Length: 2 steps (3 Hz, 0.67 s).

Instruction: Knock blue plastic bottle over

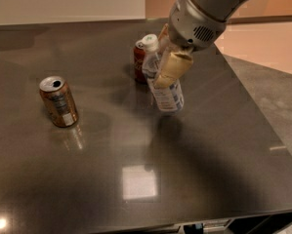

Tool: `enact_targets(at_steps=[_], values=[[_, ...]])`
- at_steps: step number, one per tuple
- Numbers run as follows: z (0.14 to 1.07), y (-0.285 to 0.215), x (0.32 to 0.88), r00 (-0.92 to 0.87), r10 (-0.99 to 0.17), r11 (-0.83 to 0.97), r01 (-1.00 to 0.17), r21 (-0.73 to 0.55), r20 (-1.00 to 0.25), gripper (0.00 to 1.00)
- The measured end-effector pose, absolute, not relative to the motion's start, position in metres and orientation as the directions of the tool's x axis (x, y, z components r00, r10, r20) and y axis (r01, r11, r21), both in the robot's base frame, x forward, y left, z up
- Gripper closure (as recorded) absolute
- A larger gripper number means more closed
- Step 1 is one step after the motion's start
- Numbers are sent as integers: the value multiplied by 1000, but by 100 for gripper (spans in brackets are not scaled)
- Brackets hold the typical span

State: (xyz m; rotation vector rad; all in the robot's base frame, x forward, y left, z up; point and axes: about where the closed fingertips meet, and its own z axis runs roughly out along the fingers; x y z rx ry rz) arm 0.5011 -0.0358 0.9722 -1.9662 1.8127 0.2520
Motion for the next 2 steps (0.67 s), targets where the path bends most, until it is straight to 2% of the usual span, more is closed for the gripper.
enact_targets(at_steps=[2], values=[[967, -65, 501, 243, -961, -220, -961, -165, -133, 100]])
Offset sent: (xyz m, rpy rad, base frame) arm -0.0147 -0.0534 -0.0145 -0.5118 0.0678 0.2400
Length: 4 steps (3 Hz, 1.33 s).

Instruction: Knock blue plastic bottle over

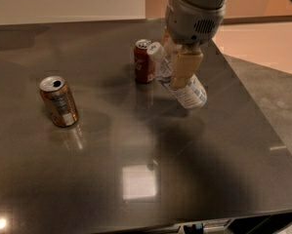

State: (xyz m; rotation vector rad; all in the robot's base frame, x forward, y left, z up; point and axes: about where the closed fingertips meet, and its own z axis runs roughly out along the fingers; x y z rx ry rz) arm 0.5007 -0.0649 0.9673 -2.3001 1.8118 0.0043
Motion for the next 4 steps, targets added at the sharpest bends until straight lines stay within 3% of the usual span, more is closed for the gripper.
enact_targets(at_steps=[2, 4], values=[[938, -61, 498, 363, -932, -361, -928, -94, -4, 59], [923, -50, 505, 403, -915, -402, -910, -97, 10, 13]])
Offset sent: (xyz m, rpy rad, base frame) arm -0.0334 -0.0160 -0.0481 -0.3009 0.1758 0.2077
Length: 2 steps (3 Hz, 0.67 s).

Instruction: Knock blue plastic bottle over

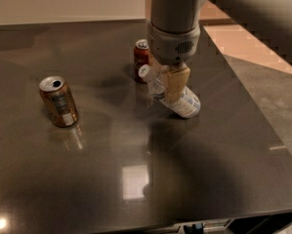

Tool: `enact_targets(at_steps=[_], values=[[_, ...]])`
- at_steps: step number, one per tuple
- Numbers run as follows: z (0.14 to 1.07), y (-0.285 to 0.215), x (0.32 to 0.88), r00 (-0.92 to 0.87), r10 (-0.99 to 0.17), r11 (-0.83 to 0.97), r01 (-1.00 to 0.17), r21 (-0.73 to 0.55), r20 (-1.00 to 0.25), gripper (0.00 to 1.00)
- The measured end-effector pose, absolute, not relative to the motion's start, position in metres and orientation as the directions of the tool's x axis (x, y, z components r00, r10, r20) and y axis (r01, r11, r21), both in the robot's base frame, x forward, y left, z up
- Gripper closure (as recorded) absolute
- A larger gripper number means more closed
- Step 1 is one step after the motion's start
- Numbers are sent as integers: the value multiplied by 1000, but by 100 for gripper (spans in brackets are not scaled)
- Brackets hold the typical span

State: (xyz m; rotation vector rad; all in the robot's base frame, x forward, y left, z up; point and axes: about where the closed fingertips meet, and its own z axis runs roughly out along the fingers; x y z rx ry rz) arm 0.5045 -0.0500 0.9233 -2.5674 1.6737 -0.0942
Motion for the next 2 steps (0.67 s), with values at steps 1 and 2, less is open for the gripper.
enact_targets(at_steps=[1, 2], values=[[923, -44, 511, 405, -914, -402, -907, -127, 3, 0], [923, -44, 511, 405, -914, -402, -907, -127, 3, 0]])
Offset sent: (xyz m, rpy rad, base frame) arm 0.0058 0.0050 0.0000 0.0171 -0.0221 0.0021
